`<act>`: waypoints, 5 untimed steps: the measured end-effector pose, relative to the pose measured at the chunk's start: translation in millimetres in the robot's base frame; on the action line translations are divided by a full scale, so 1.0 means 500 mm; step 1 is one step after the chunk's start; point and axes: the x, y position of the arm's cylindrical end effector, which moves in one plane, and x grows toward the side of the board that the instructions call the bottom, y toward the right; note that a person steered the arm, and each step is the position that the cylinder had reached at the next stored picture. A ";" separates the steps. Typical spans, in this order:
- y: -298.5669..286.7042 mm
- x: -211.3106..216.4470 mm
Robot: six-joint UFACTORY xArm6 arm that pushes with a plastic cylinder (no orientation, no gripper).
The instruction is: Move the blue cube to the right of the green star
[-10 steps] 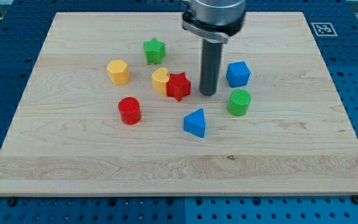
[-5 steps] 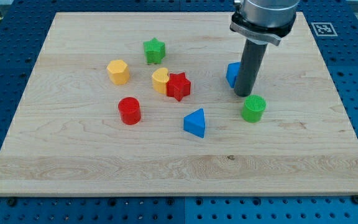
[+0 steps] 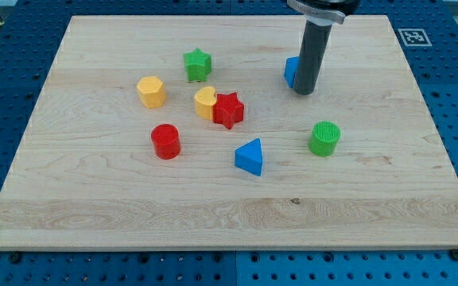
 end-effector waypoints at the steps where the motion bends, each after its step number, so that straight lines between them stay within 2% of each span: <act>1: 0.010 0.000; 2: 0.055 -0.001; 5: 0.065 -0.053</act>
